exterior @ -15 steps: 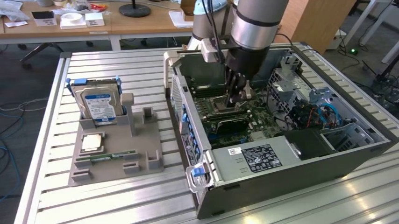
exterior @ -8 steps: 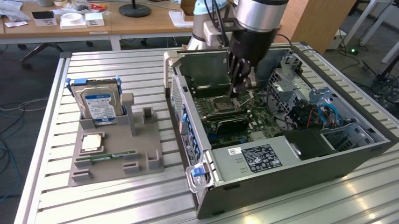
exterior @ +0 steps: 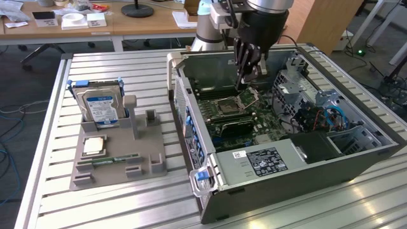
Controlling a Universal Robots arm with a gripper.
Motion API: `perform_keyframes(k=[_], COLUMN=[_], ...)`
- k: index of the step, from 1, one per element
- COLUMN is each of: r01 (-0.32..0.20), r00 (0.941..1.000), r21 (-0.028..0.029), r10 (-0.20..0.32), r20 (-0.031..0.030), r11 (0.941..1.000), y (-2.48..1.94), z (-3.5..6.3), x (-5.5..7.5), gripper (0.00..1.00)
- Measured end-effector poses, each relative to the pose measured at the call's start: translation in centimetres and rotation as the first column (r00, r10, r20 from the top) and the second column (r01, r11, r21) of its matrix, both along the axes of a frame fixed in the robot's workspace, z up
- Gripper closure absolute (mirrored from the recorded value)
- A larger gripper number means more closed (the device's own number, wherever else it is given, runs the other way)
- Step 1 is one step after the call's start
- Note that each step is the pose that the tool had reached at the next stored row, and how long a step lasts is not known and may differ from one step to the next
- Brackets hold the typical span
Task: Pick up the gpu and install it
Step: 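Press down on the gpu until it lock into place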
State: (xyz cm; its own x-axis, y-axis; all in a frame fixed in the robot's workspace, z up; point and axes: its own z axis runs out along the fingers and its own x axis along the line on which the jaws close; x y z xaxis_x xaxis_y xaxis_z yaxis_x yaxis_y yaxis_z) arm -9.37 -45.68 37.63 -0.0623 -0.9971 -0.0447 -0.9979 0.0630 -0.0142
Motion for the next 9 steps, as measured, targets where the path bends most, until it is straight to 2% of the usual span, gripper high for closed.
perform_keyframes(k=[9], r01=[0.000], r00=[1.0000], r21=[-0.0002], r10=[0.000], r20=[0.0000], r11=[1.0000], y=[0.00], z=[0.04], x=[0.00], gripper=[0.89])
